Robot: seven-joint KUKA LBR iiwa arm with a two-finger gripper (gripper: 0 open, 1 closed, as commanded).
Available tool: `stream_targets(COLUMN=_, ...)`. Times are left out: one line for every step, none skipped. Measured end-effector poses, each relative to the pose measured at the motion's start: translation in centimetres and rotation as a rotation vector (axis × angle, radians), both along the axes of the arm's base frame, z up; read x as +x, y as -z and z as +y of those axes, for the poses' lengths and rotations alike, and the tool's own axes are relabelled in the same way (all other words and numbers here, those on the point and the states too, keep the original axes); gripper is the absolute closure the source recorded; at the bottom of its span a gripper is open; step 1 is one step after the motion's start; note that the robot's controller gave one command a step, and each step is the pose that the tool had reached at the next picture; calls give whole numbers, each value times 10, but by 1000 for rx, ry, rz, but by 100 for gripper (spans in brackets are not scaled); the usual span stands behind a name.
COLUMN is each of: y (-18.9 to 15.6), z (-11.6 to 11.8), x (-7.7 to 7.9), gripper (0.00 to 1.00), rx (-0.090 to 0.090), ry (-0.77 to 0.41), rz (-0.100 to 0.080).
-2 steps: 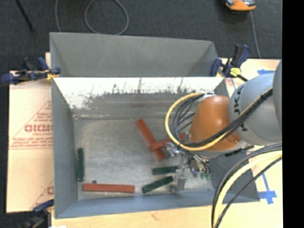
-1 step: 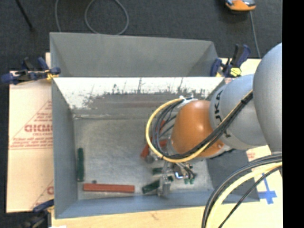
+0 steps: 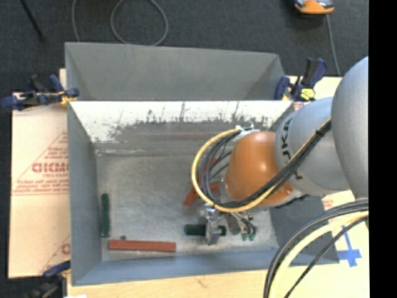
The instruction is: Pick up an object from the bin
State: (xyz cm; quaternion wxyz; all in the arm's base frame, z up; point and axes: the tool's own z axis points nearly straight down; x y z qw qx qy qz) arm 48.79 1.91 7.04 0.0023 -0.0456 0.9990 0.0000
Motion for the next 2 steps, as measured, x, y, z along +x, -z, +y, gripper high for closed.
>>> stream_targets(y=-168, z=26, x=30, gripper=100, rx=0, ry=-16, rz=-9)
stream_targets(y=-163, z=25, x=28, gripper=0, rx=-1, ry=-17, rz=1)
